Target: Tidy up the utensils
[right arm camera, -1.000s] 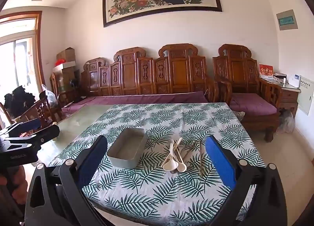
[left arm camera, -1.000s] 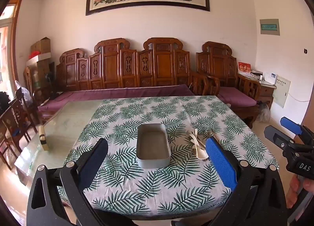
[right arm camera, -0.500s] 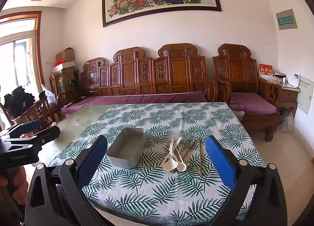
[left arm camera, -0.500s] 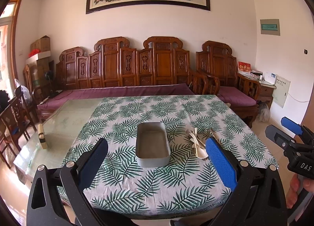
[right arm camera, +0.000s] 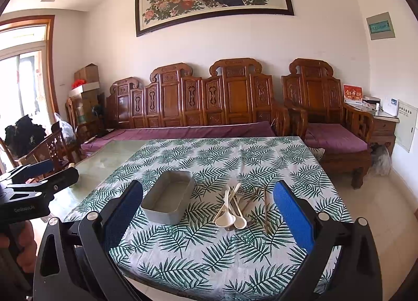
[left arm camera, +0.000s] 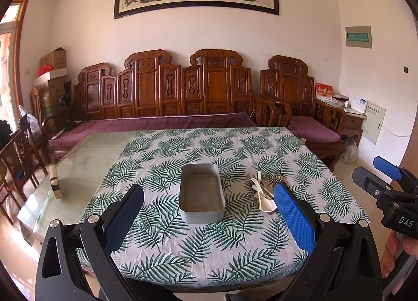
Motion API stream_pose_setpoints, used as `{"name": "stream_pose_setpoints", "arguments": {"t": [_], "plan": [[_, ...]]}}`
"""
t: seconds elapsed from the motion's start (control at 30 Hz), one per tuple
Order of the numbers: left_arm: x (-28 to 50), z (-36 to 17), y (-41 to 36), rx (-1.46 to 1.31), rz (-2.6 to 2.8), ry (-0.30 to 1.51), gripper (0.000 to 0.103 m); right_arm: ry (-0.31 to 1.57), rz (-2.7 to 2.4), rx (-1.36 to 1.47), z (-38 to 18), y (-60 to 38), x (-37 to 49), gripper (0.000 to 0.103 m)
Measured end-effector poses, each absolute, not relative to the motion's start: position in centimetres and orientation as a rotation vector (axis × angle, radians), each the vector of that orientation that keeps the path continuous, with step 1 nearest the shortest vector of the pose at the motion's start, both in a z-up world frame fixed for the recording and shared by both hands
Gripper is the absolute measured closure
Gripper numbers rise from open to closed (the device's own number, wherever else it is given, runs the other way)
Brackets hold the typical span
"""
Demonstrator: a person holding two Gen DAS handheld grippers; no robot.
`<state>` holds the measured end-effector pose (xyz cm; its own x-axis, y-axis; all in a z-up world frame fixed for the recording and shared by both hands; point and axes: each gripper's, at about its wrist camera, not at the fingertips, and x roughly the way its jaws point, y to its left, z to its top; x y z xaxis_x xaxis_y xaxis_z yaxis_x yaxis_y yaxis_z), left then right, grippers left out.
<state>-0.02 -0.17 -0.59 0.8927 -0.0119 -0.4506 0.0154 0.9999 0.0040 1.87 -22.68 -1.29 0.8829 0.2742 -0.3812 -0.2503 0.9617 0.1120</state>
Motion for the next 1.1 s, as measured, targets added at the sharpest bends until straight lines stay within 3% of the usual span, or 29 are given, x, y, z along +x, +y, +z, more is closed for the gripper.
{"name": "stream_pose_setpoints", "arguments": {"t": [1.1], "plan": [[0.19,0.20,-0.49,0.011,-0.024,0.465,0.006,0.402,0.273,0.061,-1.19,-22.66,1.79,0.003]]}}
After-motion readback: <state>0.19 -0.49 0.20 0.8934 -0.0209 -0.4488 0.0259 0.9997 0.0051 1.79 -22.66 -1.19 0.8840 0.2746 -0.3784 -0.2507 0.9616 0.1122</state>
